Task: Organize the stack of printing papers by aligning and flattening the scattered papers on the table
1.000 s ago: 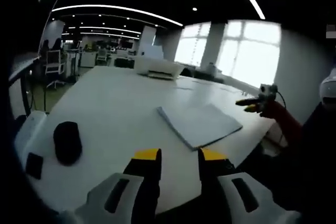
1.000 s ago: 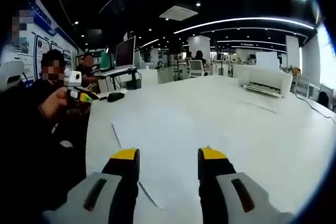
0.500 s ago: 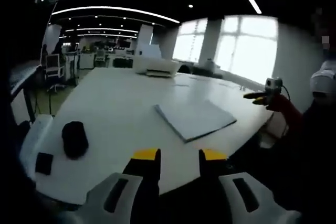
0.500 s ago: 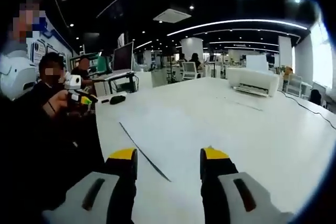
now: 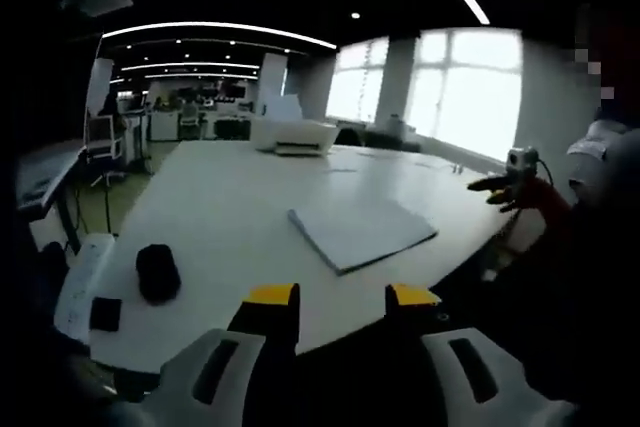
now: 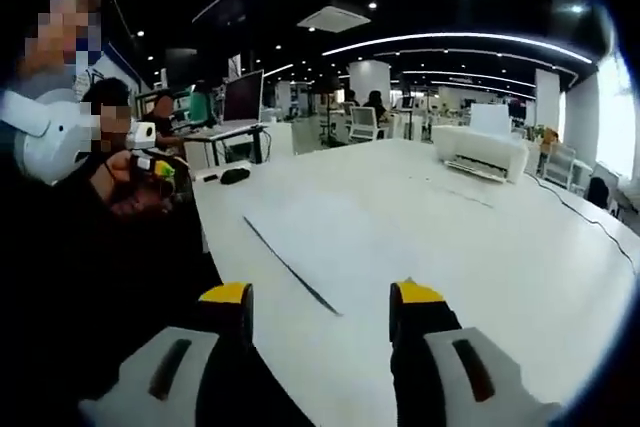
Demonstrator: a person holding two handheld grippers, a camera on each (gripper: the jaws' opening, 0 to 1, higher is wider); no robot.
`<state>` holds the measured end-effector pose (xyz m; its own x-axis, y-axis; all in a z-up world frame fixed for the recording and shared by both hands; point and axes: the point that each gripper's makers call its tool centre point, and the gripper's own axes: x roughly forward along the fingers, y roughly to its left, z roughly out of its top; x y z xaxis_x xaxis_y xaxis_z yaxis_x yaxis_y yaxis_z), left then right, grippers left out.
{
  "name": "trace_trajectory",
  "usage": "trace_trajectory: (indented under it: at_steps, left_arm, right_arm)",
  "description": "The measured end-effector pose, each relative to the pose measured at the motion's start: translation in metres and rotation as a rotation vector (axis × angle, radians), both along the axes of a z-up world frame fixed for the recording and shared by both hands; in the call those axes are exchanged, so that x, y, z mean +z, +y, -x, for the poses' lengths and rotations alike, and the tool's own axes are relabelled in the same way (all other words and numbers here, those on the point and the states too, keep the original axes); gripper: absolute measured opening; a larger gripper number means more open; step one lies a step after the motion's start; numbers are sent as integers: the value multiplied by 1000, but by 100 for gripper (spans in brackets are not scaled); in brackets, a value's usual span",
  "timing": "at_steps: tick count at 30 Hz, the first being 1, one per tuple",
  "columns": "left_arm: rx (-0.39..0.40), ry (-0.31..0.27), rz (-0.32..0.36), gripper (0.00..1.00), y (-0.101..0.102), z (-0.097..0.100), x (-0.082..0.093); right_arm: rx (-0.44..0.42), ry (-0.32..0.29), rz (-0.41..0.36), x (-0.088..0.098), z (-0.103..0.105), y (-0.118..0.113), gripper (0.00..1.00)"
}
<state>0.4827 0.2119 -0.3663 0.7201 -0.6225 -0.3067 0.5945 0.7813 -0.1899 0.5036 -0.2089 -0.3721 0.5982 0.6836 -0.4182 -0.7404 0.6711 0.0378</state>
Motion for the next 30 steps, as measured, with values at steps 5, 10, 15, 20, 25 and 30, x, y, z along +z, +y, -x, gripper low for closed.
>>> trace_trajectory:
  at_steps: [5,10,15,20,25,30]
  left_arm:
    - [4,15,-6,38,1,12,-4]
    - [8,12,0,38,1,11,-2]
    - [-3,12,0,39,-2,10,-3]
    - [0,14,1,39,0,10,-4]
    - [3,11,5,39,1,9,-4]
    - [-5,14,1,39,-2,10,-7]
  right_arm:
    - [8,22,15,2,10,-1,52]
    - [10,24,17,5,13,-1,53]
    - [14,28,18,4,12,2,53]
    - [22,30,24,4,14,2,53]
    - [20,27,21,5,12,0,53]
    - [32,35,28,3,14,4,52]
